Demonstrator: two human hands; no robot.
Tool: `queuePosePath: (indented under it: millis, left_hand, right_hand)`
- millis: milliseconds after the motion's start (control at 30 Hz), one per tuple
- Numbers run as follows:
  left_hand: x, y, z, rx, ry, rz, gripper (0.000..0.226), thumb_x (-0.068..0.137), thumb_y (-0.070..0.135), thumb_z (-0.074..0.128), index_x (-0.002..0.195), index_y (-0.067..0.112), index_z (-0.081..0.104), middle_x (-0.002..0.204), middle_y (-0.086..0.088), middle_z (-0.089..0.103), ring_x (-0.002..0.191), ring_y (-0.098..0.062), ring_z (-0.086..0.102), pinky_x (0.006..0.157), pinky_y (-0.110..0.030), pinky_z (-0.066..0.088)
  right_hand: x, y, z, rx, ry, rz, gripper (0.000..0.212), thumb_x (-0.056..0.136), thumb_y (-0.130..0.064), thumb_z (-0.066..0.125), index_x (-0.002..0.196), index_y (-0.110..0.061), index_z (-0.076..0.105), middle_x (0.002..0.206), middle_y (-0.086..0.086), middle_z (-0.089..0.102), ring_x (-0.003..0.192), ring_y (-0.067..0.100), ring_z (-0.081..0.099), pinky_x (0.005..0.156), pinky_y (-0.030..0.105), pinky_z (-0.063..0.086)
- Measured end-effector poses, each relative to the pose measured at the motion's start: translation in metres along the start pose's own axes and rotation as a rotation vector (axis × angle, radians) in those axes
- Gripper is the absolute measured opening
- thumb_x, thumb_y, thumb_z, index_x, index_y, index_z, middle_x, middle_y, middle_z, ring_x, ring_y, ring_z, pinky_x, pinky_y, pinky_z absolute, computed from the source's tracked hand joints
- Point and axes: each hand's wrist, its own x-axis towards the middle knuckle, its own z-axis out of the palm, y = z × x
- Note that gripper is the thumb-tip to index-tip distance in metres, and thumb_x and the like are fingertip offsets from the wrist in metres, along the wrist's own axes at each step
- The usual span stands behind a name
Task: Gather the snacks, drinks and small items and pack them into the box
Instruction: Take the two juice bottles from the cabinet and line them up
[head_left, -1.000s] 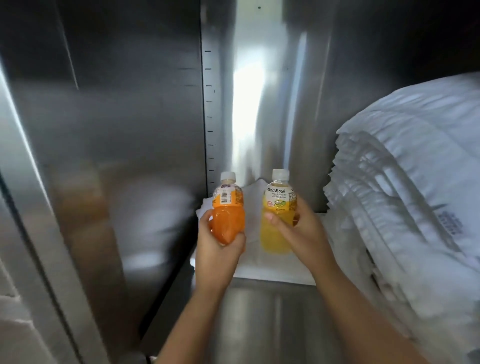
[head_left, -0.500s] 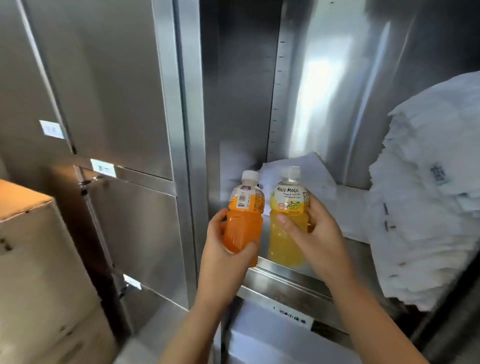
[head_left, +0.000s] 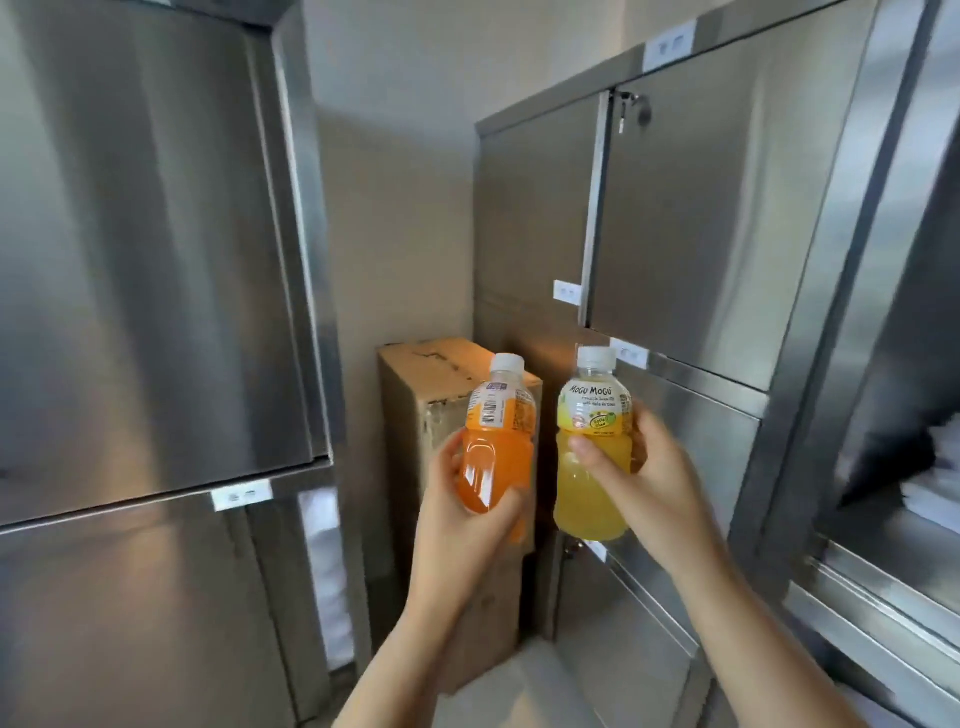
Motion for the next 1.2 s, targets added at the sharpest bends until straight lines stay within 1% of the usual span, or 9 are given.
queuePosePath:
  millis: [133,200,300,433,567,700,800,1000,1200]
  left_hand:
    - [-0.022,0.017,-0.126,0.057,0.165,-0.035,0.057,0.074,0.021,0.076,0.115,0.042,0.043,0.107,0.021,0.055,0.09,0.008,0.059,0.06,-0.012,0.05]
    - [-0.041,0.03,-0.203,0.104,0.267,-0.021,0.055,0.075,0.016,0.075,0.115,0.04,0.044,0.102,0.02,0.059,0.087,0.007,0.061,0.06,-0.014,0.051]
    - [-0.077,0.047,-0.316,0.177,0.44,-0.021,0.051,0.077,0.013,0.074,0.112,0.038,0.047,0.091,0.018,0.064,0.081,0.003,0.064,0.057,-0.02,0.053]
    - [-0.127,0.076,-0.444,0.268,0.646,-0.033,0.048,0.076,0.02,0.074,0.11,0.042,0.047,0.092,0.016,0.065,0.08,0.0,0.065,0.064,-0.028,0.057]
    - [-0.165,0.088,-0.536,0.312,0.811,-0.041,0.049,0.078,0.019,0.073,0.107,0.047,0.045,0.093,0.019,0.063,0.08,0.007,0.062,0.057,-0.015,0.051]
    - [-0.184,0.084,-0.598,0.314,0.906,-0.091,0.053,0.065,0.035,0.073,0.107,0.05,0.045,0.101,0.017,0.059,0.084,0.004,0.062,0.065,-0.026,0.056]
    - [-0.18,0.067,-0.641,0.323,0.974,-0.101,0.053,0.062,0.038,0.072,0.104,0.054,0.045,0.097,0.022,0.059,0.085,0.006,0.06,0.062,-0.022,0.054]
    - [-0.113,0.025,-0.726,0.315,0.987,-0.118,0.055,0.063,0.032,0.074,0.108,0.045,0.046,0.106,0.011,0.058,0.086,0.004,0.062,0.062,-0.021,0.053]
    - [-0.003,-0.013,-0.808,0.348,0.916,-0.169,0.052,0.076,0.014,0.074,0.104,0.045,0.043,0.099,0.016,0.056,0.076,0.012,0.059,0.055,-0.015,0.05]
  right_hand:
    - [-0.018,-0.054,0.117,0.143,-0.138,-0.035,0.053,0.074,-0.058,0.064,0.123,-0.041,0.05,0.107,-0.024,0.064,0.094,-0.011,0.059,0.069,0.005,0.047]
    - [-0.036,-0.087,0.192,0.25,-0.232,-0.024,0.057,0.074,-0.054,0.065,0.125,-0.033,0.051,0.109,-0.015,0.066,0.094,-0.006,0.062,0.073,0.012,0.051]
    - [-0.074,-0.141,0.303,0.331,-0.403,-0.051,0.057,0.074,-0.058,0.064,0.124,-0.035,0.052,0.105,-0.017,0.067,0.096,0.0,0.063,0.083,0.031,0.054]
    - [-0.127,-0.21,0.425,0.431,-0.557,-0.071,0.061,0.07,-0.061,0.065,0.125,-0.038,0.051,0.104,-0.022,0.066,0.095,-0.004,0.062,0.087,0.033,0.052]
    - [-0.168,-0.262,0.515,0.515,-0.727,-0.101,0.05,0.071,-0.06,0.068,0.116,-0.044,0.052,0.108,-0.017,0.066,0.1,0.005,0.062,0.089,0.039,0.052]
    - [-0.186,-0.292,0.584,0.543,-0.816,-0.161,0.05,0.074,-0.055,0.068,0.12,-0.039,0.052,0.104,-0.027,0.065,0.096,-0.006,0.061,0.085,0.02,0.05]
    - [-0.188,-0.299,0.637,0.535,-0.888,-0.179,0.049,0.077,-0.051,0.068,0.121,-0.039,0.051,0.104,-0.032,0.062,0.094,-0.011,0.06,0.074,0.004,0.045]
    - [-0.157,-0.288,0.748,0.515,-0.919,-0.161,0.05,0.075,-0.057,0.066,0.119,-0.039,0.052,0.105,-0.024,0.065,0.095,-0.006,0.061,0.08,0.02,0.048]
    - [-0.076,-0.268,0.852,0.502,-0.833,-0.085,0.047,0.074,-0.058,0.066,0.116,-0.043,0.051,0.102,-0.029,0.063,0.093,-0.01,0.06,0.075,0.016,0.044]
